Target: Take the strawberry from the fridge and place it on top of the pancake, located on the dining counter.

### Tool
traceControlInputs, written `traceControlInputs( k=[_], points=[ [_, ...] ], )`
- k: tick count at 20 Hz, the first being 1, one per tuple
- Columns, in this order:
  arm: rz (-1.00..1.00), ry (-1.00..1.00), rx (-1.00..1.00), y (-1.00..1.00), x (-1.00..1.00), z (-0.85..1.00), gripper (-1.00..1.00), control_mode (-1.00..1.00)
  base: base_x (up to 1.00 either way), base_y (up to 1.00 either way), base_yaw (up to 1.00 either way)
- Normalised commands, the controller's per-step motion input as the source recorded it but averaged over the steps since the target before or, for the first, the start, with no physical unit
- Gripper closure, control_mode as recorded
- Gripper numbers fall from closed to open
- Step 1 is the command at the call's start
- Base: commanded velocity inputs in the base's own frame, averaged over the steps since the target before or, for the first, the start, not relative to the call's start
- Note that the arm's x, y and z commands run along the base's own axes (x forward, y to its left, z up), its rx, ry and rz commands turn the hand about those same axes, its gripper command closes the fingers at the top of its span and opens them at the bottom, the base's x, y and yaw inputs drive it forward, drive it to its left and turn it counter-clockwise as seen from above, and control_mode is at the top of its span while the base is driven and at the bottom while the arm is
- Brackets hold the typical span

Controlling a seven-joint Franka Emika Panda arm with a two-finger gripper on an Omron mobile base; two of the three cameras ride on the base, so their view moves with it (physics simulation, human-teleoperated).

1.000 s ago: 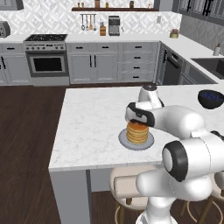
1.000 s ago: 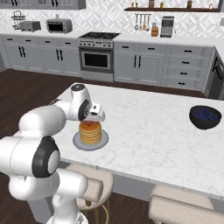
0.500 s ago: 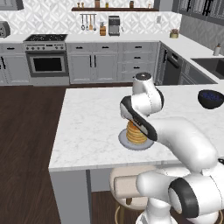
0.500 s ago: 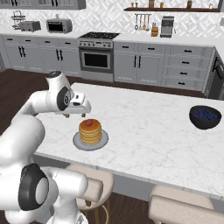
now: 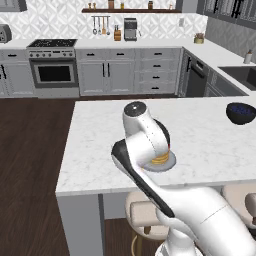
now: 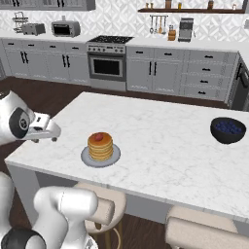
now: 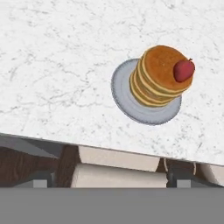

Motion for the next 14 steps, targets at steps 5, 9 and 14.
traceControlInputs(
  k=[5, 9, 14],
  points=[
    [0.00, 0.01, -0.01, 0.86, -0.76, -0.14, -1.00, -1.00, 0.00, 0.00, 0.00],
    [0.00, 0.12, -0.09, 0.34, -0.03, -0.04, -1.00, -1.00, 0.00, 0.00, 0.00],
    [-0.01, 0.12, -0.13, 0.13, 0.04, -0.13, -1.00, -1.00, 0.00, 0.00, 0.00]
  ],
)
